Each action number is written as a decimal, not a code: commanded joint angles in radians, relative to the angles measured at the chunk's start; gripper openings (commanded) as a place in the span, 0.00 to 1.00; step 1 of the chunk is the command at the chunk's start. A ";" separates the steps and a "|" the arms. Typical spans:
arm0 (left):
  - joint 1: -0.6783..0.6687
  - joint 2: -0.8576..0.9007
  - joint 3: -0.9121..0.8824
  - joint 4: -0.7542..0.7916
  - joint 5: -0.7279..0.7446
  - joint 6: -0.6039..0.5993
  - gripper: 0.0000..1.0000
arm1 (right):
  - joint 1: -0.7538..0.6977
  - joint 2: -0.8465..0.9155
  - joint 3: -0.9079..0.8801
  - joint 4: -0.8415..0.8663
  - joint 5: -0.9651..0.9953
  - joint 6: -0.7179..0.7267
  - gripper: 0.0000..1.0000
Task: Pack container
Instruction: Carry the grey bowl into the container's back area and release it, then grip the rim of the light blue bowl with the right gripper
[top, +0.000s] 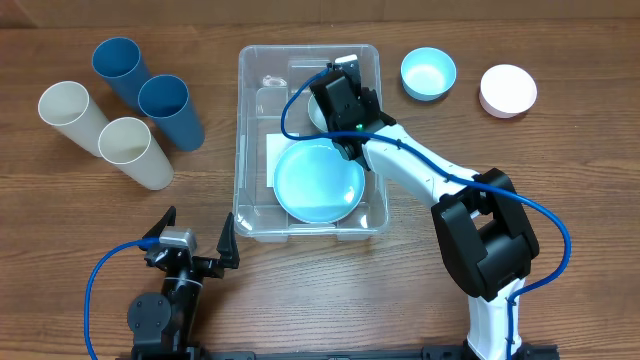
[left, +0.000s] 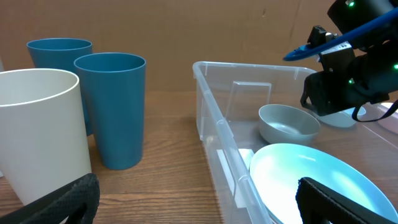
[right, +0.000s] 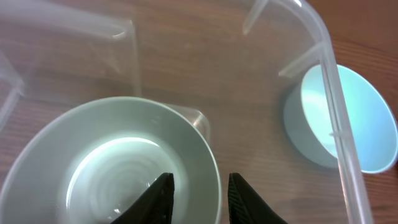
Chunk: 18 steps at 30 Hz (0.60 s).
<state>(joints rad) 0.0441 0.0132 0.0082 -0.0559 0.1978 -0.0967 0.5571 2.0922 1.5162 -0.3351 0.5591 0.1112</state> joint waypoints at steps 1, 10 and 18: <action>0.008 -0.005 -0.003 0.000 0.002 0.015 1.00 | 0.032 -0.011 0.140 -0.112 0.035 -0.015 0.33; 0.008 -0.005 -0.003 0.000 0.002 0.015 1.00 | 0.036 -0.314 0.357 -0.308 0.171 0.142 0.57; 0.008 -0.005 -0.003 0.000 0.002 0.015 1.00 | -0.500 -0.180 0.355 -0.472 -0.498 0.421 0.56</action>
<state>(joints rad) 0.0441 0.0132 0.0082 -0.0563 0.1982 -0.0967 0.1509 1.8343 1.8748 -0.8028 0.3553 0.4526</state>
